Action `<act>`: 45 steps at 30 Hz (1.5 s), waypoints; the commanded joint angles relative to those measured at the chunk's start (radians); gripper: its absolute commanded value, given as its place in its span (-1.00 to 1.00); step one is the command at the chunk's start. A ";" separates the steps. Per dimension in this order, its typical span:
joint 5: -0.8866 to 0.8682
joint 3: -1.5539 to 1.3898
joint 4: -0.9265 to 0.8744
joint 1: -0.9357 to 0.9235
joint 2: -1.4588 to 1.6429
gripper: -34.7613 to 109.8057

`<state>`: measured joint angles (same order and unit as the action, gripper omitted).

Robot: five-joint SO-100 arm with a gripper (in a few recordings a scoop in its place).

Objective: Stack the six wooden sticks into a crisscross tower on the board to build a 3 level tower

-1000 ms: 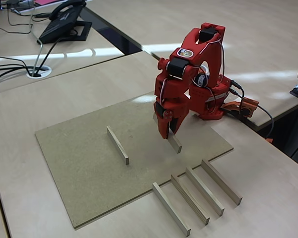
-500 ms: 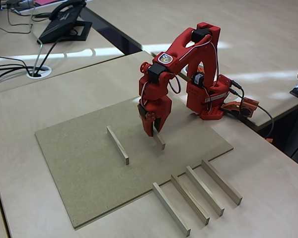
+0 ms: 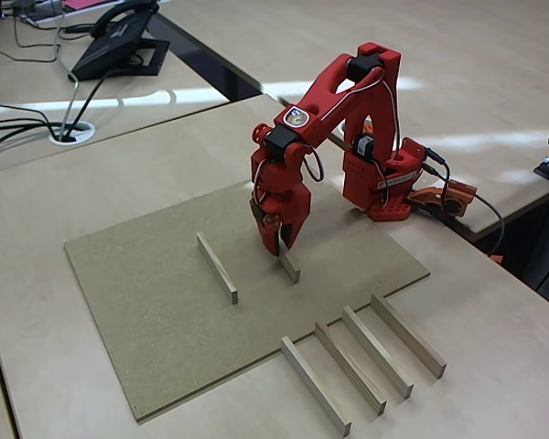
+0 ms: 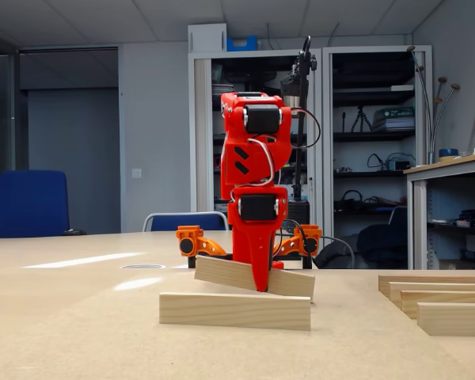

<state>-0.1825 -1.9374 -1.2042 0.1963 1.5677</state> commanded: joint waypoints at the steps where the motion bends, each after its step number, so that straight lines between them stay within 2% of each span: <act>1: 0.002 -0.012 -0.005 -0.011 0.014 -0.52; 13: 0.015 -0.025 0.023 -0.021 -0.018 -0.51; 22: -0.009 -0.037 0.014 -0.008 -0.026 -0.33; 33: -0.054 -0.058 0.000 0.008 -0.006 -0.21; 45: -0.054 0.080 -0.146 0.043 0.166 -0.17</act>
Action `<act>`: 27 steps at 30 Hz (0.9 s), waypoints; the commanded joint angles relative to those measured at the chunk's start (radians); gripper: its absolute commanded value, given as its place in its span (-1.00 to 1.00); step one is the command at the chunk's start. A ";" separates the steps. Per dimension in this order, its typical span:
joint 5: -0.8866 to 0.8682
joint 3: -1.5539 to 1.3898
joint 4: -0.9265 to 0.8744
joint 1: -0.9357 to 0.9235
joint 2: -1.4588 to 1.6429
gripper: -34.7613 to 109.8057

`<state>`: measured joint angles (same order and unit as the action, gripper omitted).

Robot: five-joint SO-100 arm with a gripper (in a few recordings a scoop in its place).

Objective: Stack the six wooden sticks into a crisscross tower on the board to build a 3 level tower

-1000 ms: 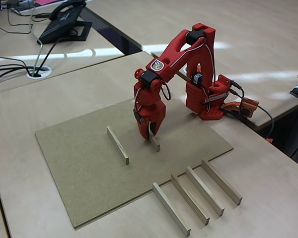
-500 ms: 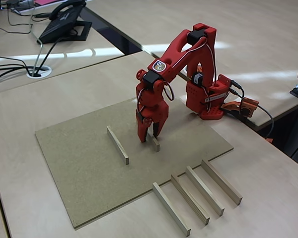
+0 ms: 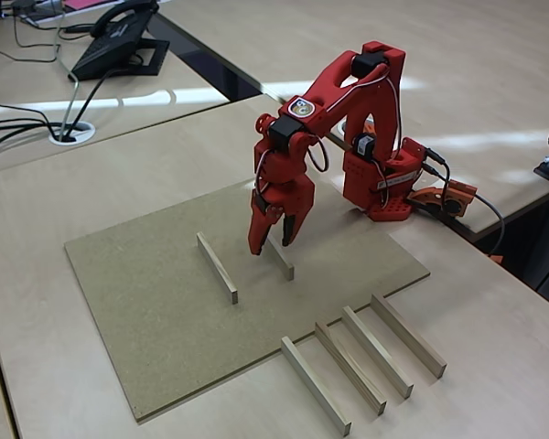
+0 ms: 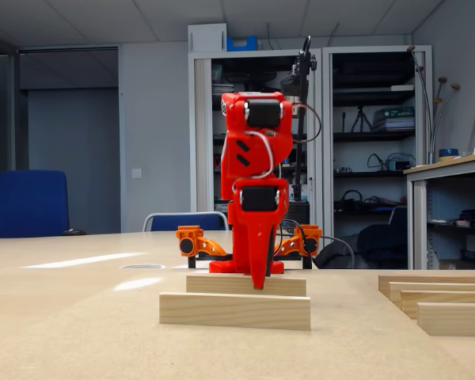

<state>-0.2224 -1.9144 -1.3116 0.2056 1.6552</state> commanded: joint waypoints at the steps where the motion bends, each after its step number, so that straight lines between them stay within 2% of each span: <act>1: -0.021 0.071 -0.054 0.044 0.094 -0.17; 7: -0.130 0.117 -0.132 0.158 0.213 -0.15; 13: -0.364 0.129 -0.143 0.417 0.278 -0.15; 20: -0.638 0.137 -0.031 0.693 0.183 -0.17; 27: -0.779 0.193 0.089 0.824 0.025 -0.17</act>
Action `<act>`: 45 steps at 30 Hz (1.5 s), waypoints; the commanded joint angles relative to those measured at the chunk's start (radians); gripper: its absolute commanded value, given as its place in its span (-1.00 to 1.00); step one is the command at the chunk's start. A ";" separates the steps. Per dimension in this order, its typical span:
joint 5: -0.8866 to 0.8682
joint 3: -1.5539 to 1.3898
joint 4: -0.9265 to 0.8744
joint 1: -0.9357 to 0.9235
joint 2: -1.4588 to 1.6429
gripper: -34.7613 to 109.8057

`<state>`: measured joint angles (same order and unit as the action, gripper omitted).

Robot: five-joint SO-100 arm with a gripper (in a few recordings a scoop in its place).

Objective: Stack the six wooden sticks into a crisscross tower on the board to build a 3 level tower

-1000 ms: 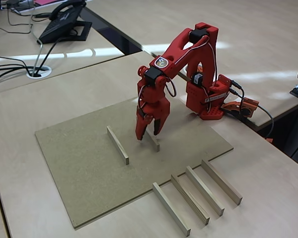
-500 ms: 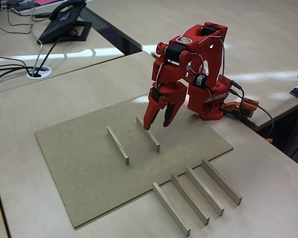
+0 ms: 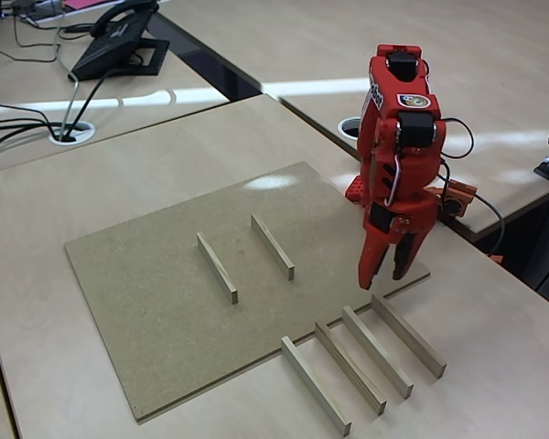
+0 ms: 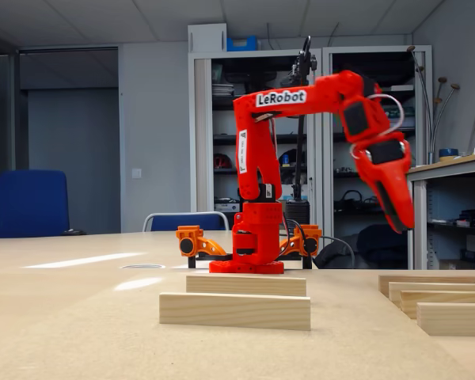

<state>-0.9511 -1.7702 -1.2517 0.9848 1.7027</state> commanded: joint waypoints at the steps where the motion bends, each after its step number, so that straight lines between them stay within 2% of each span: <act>1: -0.058 0.055 0.044 0.057 -0.041 -0.17; 21: -0.069 0.000 0.250 0.121 -0.196 -0.18; 45: -0.075 -0.155 0.442 0.132 -0.202 -0.20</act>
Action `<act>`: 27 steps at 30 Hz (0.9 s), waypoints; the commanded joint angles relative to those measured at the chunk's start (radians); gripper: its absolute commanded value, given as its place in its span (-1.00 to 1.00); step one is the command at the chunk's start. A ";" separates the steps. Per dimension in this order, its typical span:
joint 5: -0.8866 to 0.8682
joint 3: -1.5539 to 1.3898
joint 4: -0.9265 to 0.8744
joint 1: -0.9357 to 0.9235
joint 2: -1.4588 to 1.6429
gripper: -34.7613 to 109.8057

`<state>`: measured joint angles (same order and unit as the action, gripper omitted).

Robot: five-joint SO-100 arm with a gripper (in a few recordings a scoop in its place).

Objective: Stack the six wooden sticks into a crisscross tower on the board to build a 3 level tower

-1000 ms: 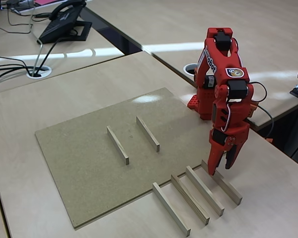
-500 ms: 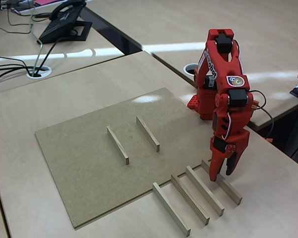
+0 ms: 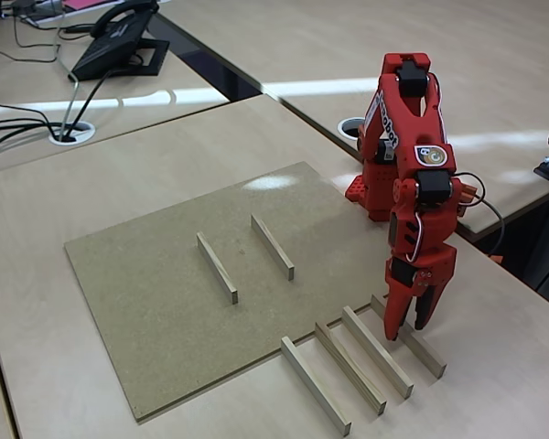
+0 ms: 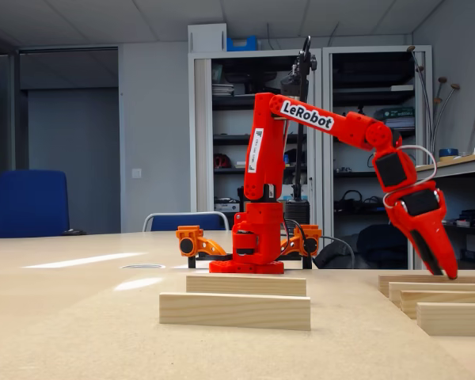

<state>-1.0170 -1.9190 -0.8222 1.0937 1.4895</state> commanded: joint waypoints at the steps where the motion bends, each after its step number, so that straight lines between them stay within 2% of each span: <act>1: -0.009 -0.006 0.018 0.023 0.008 -0.21; 18: -0.032 -0.017 0.127 0.023 -0.052 -0.51; 27: -0.055 0.015 0.112 0.014 -0.058 -0.52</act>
<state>-1.0416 -1.9343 -0.6872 1.1014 1.4266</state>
